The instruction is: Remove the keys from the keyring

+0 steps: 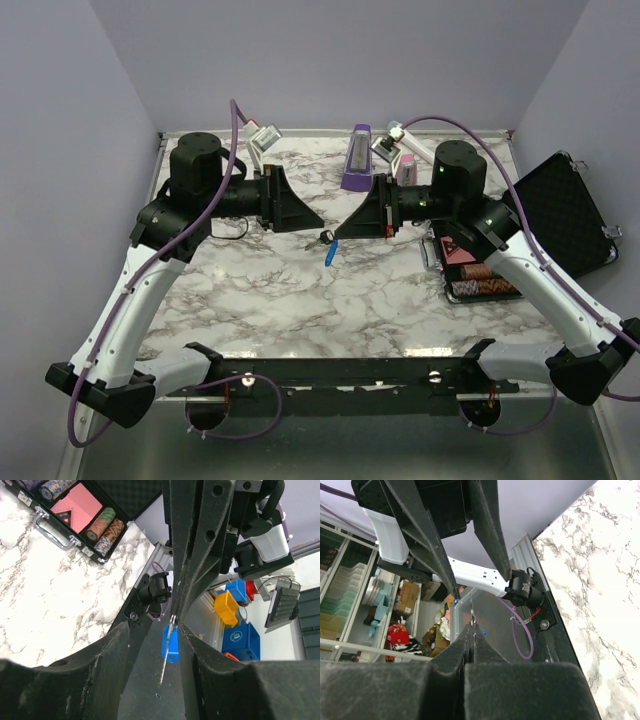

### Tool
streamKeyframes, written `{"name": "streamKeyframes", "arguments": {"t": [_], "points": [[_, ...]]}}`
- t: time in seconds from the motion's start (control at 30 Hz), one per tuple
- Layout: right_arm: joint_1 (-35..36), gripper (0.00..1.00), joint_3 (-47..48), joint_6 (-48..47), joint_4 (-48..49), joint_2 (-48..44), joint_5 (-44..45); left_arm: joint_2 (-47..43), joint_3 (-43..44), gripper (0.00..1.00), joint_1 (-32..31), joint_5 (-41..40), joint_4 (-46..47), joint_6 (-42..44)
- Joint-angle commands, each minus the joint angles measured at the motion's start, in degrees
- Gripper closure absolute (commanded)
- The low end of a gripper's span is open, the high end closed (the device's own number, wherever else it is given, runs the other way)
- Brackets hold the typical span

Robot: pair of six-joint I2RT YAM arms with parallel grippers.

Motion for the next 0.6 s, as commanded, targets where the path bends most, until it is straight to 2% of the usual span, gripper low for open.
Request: {"name": "streamKeyframes", "arguments": {"t": [0.0,0.27,0.57], "points": [[0.30,0.99,2.07,-0.93,-0.54,0.34,-0.51,-1.42,-0.05,0.50,0.42,3.97,-1.10,2.01],[0.30,0.99,2.68,-1.01,-0.54,0.78,-0.07,-2.48,-2.59,0.51,0.42,9.16,0.65,2.10],[0.39,0.99,3.30,-0.84,-0.54,1.40,-0.51,-2.30,-4.27,0.55,0.16,10.13,2.76,1.23]]}}
